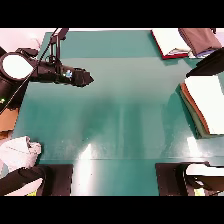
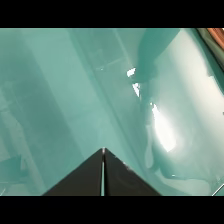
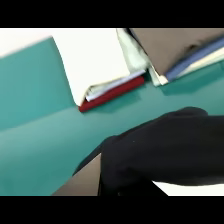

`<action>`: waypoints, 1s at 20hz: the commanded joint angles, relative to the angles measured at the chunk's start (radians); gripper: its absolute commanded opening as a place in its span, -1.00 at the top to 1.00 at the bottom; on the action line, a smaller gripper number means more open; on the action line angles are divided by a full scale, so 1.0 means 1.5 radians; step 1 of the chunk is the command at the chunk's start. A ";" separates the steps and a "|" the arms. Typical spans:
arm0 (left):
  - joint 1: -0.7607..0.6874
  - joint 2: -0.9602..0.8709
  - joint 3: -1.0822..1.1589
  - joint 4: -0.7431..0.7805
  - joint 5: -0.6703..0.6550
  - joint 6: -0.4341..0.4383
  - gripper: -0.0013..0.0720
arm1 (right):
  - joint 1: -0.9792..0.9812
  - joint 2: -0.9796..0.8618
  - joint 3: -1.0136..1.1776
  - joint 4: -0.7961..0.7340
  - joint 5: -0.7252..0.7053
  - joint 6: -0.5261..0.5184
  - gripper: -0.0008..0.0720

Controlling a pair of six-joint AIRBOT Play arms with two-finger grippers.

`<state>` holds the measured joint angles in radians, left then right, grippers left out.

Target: Fold the shirts.

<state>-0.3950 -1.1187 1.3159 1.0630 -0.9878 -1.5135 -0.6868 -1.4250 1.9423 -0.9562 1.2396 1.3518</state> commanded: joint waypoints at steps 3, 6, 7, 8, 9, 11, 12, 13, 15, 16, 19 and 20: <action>0.000 0.000 0.000 0.003 -0.001 0.003 0.90 | 0.000 0.033 0.012 -0.136 0.097 0.039 0.93; 0.000 0.000 0.000 0.004 0.000 0.008 0.90 | -0.010 0.037 0.011 -0.202 0.178 0.070 0.93; 0.000 0.000 0.000 0.004 -0.001 0.012 0.90 | -0.017 0.037 0.007 -0.203 0.203 0.071 0.93; 0.000 0.000 0.000 0.004 -0.001 0.020 0.90 | -0.027 0.043 -0.010 -0.207 0.222 0.071 0.93; 0.000 0.000 0.000 0.004 -0.001 0.020 0.90 | -0.035 0.055 -0.036 -0.226 0.231 0.071 0.93; 0.000 0.000 0.000 0.004 -0.001 0.033 0.90 | -0.050 0.092 -0.117 -0.281 0.230 0.071 0.93; 0.000 0.000 0.000 0.004 -0.001 0.035 0.90 | -0.058 0.111 -0.158 -0.301 0.228 0.071 0.93; 0.000 0.000 0.000 0.004 -0.001 0.037 0.90 | -0.070 0.129 -0.196 -0.318 0.225 0.071 0.93; 0.000 0.000 0.000 0.005 -0.001 0.037 0.90 | -0.099 0.163 -0.266 -0.342 0.221 0.071 0.89; 0.000 0.000 0.000 0.005 0.000 0.038 0.90 | -0.116 0.174 -0.292 -0.341 0.221 0.071 0.56; 0.000 0.000 0.000 0.005 -0.001 0.038 0.90 | -0.156 0.202 -0.363 -0.340 0.223 0.071 -0.68; 0.000 0.000 0.000 0.004 -0.001 0.038 0.90 | -0.158 0.210 -0.372 -0.334 0.220 0.071 -0.67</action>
<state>-0.3950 -1.1183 1.3159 1.0702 -0.9890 -1.4605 -0.8829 -1.1519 1.4719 -1.4452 1.5677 1.4567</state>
